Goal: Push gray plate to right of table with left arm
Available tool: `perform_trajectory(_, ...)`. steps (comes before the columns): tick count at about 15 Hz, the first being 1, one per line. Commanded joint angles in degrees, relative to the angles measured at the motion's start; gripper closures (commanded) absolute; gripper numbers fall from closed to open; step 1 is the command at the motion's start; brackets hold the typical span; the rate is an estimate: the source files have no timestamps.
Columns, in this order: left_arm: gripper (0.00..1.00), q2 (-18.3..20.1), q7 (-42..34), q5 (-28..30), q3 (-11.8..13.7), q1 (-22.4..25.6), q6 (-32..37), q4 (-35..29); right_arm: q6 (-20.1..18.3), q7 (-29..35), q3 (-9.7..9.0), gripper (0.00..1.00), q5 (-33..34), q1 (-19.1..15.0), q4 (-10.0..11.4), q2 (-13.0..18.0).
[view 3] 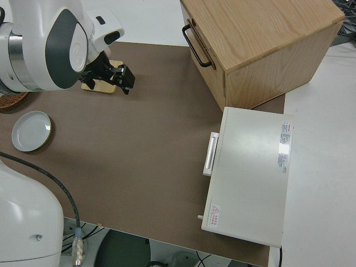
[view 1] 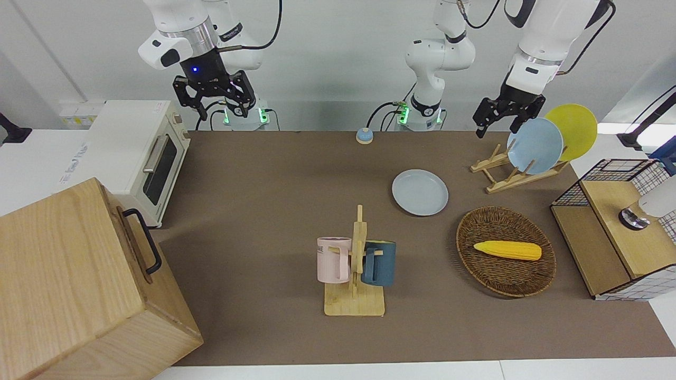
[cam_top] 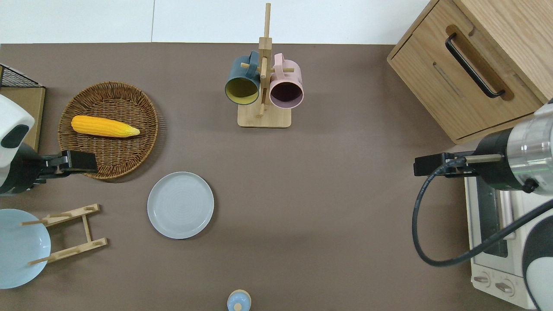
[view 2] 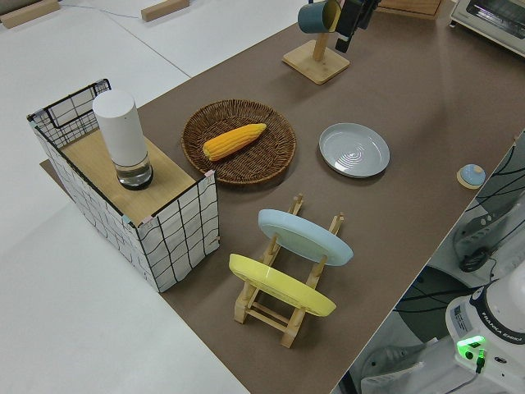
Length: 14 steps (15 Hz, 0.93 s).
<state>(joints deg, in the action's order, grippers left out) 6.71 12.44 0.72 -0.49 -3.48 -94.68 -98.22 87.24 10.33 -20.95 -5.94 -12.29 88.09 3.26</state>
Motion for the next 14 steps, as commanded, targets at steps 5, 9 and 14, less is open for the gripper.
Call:
perform_trajectory(5, 0.01, -0.21, -0.13, -0.72, 0.14, -0.12, 1.16, 1.01, -0.31, 0.12, -0.23, 0.005, -0.92, -0.37, -0.81, -0.36)
perform_trajectory(9, 0.01, -0.21, 0.13, -0.72, 0.32, -0.04, 1.16, 1.01, -0.31, 0.12, -0.23, 0.005, -0.92, -0.37, -0.81, -0.36)
perform_trajectory(14, 0.01, -0.03, 0.48, -0.72, 0.41, 0.14, 1.25, 0.57, -0.31, 0.12, -0.23, 0.005, -0.92, -0.37, -0.81, -0.36)
